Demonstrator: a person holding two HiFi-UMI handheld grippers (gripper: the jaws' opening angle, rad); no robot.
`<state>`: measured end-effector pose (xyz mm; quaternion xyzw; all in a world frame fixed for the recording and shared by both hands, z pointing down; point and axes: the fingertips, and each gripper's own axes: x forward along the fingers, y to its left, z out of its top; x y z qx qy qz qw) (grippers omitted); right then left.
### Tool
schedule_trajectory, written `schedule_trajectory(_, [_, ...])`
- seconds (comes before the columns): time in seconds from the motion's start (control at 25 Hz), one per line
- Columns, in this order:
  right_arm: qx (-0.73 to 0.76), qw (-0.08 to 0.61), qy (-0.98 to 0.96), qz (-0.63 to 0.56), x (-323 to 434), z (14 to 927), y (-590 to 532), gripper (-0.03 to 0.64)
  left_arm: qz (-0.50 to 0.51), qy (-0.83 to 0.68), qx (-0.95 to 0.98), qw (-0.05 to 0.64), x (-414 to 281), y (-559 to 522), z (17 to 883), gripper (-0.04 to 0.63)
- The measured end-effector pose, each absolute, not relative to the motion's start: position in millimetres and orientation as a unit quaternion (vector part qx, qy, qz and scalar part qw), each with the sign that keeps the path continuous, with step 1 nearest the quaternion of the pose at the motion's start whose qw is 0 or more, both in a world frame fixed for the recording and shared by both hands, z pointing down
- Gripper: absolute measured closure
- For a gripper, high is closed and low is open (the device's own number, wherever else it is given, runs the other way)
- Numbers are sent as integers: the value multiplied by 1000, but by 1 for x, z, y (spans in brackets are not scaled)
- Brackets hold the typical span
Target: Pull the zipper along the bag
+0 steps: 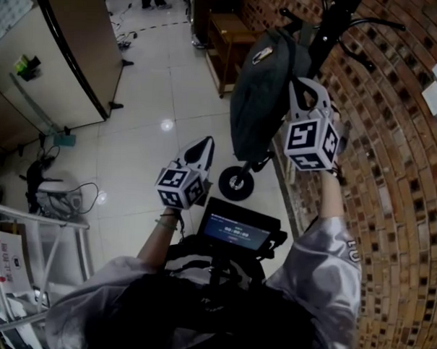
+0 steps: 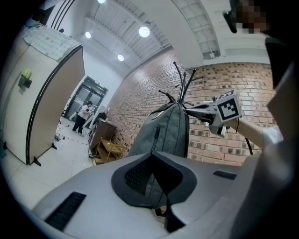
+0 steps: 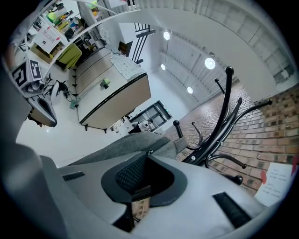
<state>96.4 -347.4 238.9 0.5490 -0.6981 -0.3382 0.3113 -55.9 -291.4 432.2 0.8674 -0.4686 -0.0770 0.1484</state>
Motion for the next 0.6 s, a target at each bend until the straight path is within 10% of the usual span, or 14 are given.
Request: schedule_trajectory(0.6, [561, 298, -698, -332, 94, 256, -335, 605, -85, -468, 867, 148, -54, -293, 433, 588])
